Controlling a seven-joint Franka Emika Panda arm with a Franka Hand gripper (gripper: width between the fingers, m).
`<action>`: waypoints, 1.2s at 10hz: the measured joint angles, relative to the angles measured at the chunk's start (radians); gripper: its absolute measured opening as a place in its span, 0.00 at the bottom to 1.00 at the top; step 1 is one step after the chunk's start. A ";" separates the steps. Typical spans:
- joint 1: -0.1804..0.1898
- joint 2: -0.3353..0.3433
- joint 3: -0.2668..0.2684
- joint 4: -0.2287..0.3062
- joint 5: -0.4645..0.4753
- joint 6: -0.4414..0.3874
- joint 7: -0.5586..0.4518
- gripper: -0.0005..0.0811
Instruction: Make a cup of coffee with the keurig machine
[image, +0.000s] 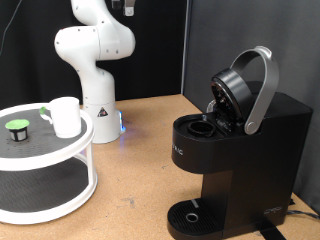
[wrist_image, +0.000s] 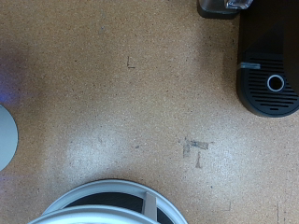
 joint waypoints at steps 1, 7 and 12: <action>0.000 0.000 -0.004 0.000 0.000 0.000 -0.006 0.99; -0.038 -0.021 -0.153 0.002 -0.081 -0.023 -0.125 0.99; -0.046 -0.024 -0.223 0.005 -0.088 -0.032 -0.198 0.99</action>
